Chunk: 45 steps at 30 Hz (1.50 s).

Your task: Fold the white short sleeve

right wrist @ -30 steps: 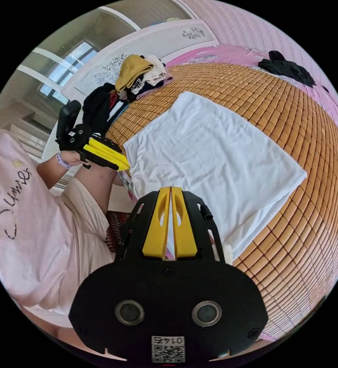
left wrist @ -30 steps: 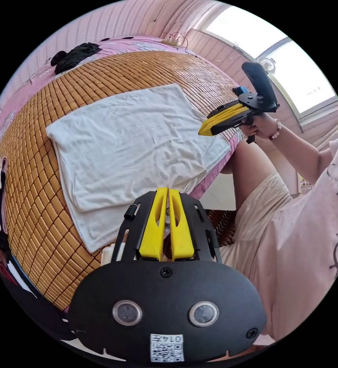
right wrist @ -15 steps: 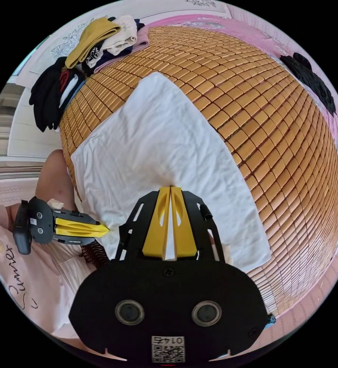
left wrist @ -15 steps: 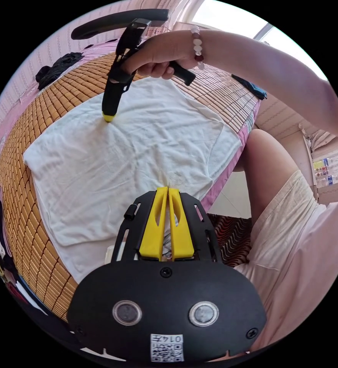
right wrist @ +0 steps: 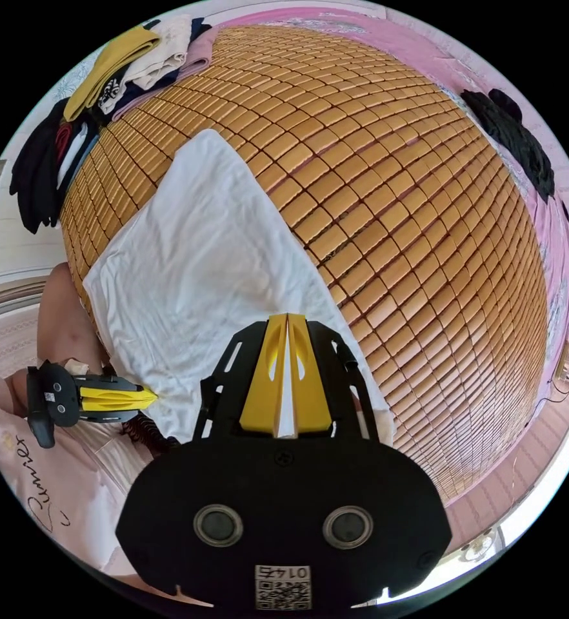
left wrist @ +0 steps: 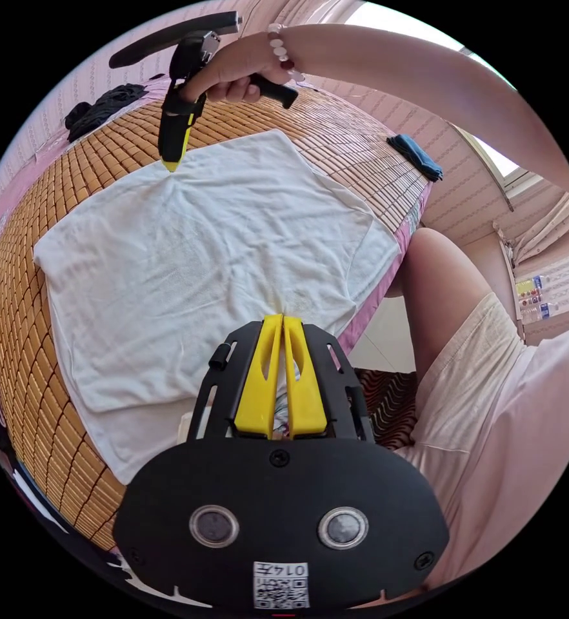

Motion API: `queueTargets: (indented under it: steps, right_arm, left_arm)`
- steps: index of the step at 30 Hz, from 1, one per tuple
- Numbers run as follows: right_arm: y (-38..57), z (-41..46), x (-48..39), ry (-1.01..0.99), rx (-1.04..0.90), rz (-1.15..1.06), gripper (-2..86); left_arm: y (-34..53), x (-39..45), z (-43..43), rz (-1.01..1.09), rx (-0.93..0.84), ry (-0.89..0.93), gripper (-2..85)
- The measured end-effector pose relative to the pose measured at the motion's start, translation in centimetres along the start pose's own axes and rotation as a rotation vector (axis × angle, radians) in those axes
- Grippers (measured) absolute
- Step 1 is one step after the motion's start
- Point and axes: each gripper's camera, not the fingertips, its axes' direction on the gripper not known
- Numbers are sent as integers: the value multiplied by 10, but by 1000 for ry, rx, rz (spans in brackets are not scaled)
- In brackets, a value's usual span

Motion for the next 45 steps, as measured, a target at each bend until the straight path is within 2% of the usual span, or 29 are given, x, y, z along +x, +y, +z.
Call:
queueTargets:
  steps: [4, 10, 13, 15, 17, 24, 26, 28, 32, 37, 41, 45]
  right_arm:
    - [-8, 10, 5, 21, -86, -2, -4]
    - [7, 8, 39, -68, 14, 117, -4]
    - [62, -16, 70, -233, 238, 256, -4]
    - [131, -27, 89, -372, 413, 333, -3]
    - [188, -22, 97, -420, 465, 372, -3]
    - [395, 56, 102, -497, 324, 670, 12]
    - [424, 72, 100, -498, 270, 735, 34]
    - [440, 88, 99, -539, 213, 755, 67]
    - [453, 115, 98, -618, 166, 738, 87]
    - [476, 125, 108, -617, 172, 725, 28]
    - [509, 123, 124, -699, 273, 730, 10]
    - [530, 120, 133, -849, 405, 696, 7]
  left_arm:
    - [6, 4, 1, -4, 13, 12, -10]
    - [14, 17, -2, 26, 31, -16, -10]
    - [27, 25, -22, 24, 124, -67, -10]
    - [35, 29, -33, 46, 154, -45, -10]
    - [43, 36, -41, 83, 170, -24, -10]
    - [37, 75, -45, 214, 253, 14, 4]
    - [25, 85, -40, 222, 271, 17, 34]
    - [10, 98, -34, 223, 283, 37, 100]
    - [-8, 117, -17, 264, 250, 54, 137]
    - [-29, 141, 9, 377, 232, 61, 171]
    - [-30, 153, 20, 409, 172, 97, 185]
    - [-26, 165, 24, 441, 219, 50, 203]
